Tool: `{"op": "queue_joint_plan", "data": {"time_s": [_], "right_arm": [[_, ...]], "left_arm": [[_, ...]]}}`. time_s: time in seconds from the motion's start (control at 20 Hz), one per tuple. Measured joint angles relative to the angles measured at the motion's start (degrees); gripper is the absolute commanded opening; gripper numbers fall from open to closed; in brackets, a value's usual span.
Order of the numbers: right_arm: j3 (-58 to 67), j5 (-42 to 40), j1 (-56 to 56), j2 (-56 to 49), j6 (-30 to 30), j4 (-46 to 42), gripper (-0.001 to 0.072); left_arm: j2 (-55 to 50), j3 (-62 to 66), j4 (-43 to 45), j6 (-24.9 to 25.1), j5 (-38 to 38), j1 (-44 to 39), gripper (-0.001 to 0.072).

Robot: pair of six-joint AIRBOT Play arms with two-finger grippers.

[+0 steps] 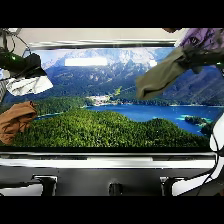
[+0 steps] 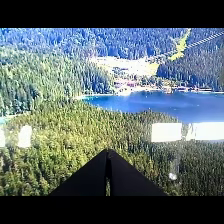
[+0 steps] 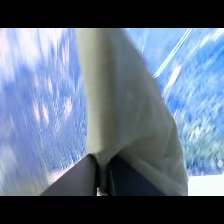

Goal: Fold the clothes and pants, and hang the long-sleeved shirts on hangers.

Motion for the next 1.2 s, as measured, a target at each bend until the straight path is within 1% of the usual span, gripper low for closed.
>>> {"op": "queue_joint_plan", "data": {"time_s": [0.1,0.3,0.45,0.55,0.75,1.2], "right_arm": [[1.1,-2.1,-3.0,0.8,2.4,-0.6,0.0027],[1.9,-3.5,-9.4,2.3,4.5,-4.2,0.0028],[0.7,0.5,-14.2,3.1,5.1,-9.9,0.0027],[-1.9,4.1,-17.0,3.9,4.0,-13.2,0.0026],[-10.8,8.9,-20.8,7.4,0.7,-18.2,0.0027],[-39.3,10.3,-27.0,20.8,-1.6,-27.0,0.0027]], "left_arm": [[0.0,0.0,0.0,0.0,0.0,0.0,0.0017],[0.0,0.0,0.0,0.0,-0.1,0.0,0.0017],[0.0,0.0,0.0,0.0,-0.1,0.0,0.0017],[0.0,0.0,0.0,0.0,-0.2,0.0,0.0017],[0.0,0.0,0.0,0.0,-0.2,0.0,0.0017],[0.0,0.0,0.0,0.0,-0.4,0.0,0.0017]]}}
